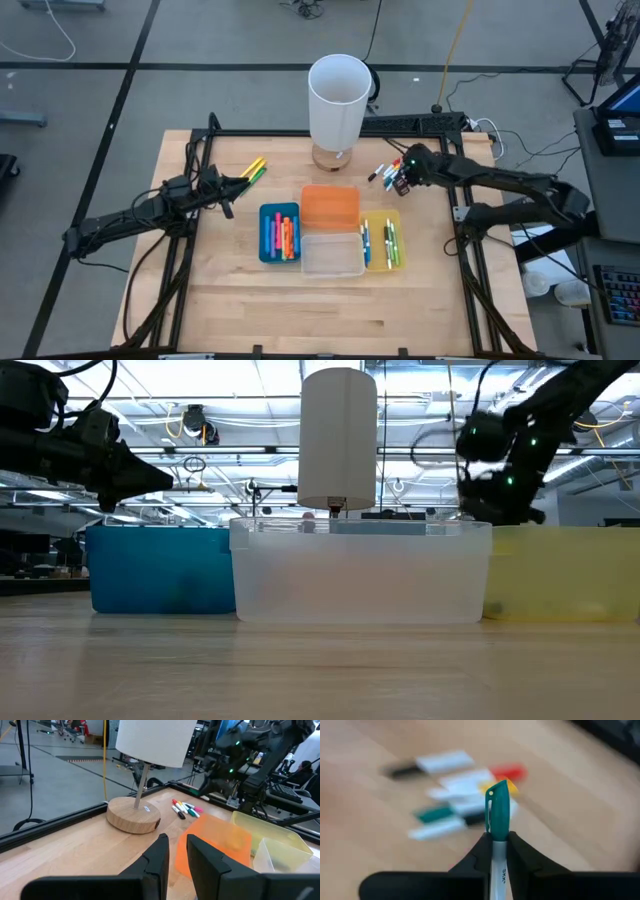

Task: Pick & Place Markers
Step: Put the bottom small green highlighter pen into the transparent bin

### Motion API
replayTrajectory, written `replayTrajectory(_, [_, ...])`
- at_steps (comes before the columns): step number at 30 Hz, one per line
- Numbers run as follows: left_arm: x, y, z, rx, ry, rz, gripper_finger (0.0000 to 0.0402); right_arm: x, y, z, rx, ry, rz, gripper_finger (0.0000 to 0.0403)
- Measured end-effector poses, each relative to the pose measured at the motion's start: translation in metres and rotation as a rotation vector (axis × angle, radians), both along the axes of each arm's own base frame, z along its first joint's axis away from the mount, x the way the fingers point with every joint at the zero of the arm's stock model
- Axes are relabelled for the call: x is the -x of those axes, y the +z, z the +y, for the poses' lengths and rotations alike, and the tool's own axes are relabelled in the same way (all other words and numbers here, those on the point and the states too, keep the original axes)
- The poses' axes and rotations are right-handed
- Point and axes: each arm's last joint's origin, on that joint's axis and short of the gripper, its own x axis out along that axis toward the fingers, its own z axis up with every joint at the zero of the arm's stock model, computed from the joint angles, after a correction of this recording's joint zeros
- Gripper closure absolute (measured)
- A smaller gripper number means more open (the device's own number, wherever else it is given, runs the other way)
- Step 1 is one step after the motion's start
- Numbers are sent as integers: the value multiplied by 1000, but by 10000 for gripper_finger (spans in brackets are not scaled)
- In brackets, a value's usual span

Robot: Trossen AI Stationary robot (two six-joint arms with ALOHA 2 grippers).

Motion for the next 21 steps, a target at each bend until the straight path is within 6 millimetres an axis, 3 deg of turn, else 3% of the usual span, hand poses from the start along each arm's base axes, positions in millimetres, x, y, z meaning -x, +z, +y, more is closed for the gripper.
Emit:
replayTrajectory(11, [0,0,0,0,-1,0,330,-46,35,56,-29,566,-464,382])
replayTrajectory(21, [0,0,0,0,-3,0,330,-83,29,129,-101,988,-602,382])
